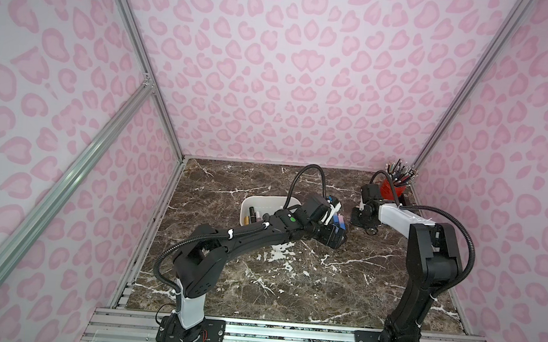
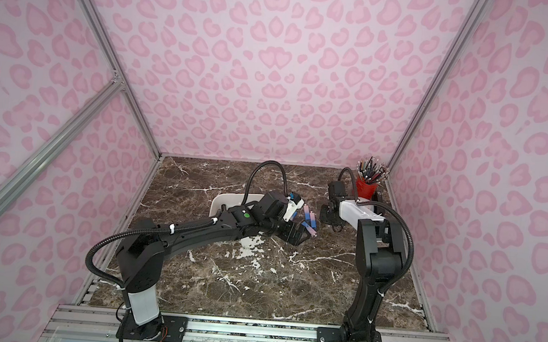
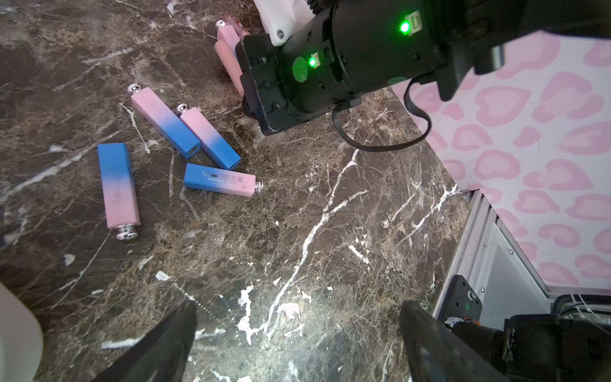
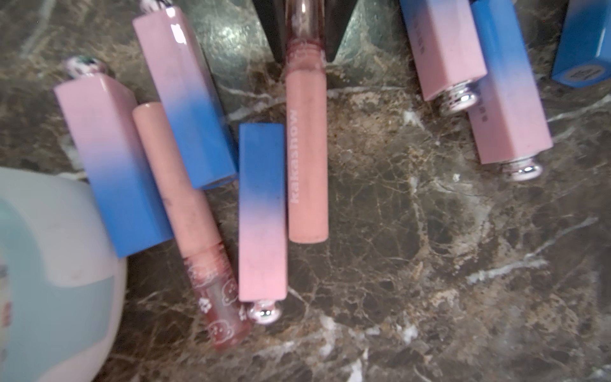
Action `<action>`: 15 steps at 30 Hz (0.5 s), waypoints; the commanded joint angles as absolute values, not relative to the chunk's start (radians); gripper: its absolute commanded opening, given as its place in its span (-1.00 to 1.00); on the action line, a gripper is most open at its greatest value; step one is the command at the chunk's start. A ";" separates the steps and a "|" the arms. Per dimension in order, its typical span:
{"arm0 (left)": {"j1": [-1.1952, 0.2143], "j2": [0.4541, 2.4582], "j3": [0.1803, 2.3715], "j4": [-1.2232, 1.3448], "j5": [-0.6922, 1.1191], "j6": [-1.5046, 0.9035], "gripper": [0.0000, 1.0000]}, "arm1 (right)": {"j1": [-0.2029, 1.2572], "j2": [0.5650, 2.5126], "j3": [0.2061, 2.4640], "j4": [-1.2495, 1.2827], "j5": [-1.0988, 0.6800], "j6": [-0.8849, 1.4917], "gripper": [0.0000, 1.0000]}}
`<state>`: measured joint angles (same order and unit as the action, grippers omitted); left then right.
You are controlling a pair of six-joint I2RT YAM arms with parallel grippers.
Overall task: Put the lipstick into the storage box
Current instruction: Pick up the lipstick at the center of the board.
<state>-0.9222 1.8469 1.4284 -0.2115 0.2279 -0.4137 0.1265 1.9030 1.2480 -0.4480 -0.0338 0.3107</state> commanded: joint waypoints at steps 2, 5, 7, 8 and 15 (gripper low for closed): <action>-0.920 1.827 1.416 -0.198 0.207 -0.398 0.96 | 0.137 1.887 1.243 -0.472 -0.023 0.311 -0.79; -0.920 1.814 1.404 -0.202 0.198 -0.391 0.96 | 0.151 1.866 1.236 -0.478 -0.024 0.314 -0.79; -0.919 1.795 1.398 -0.221 0.178 -0.377 0.96 | 0.167 1.850 1.239 -0.489 -0.019 0.316 -0.79; -0.916 1.780 1.391 -0.233 0.163 -0.369 0.96 | 0.180 1.843 1.242 -0.499 -0.014 0.315 -0.79; -0.884 1.599 1.234 -0.280 0.046 -0.333 0.96 | 0.317 1.807 1.310 -0.571 0.038 0.322 -0.79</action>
<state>-0.8948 1.6527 1.2781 -0.2481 0.1200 -0.3584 0.2806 1.8145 1.2896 -0.5304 0.0017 0.3115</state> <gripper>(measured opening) 0.980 0.168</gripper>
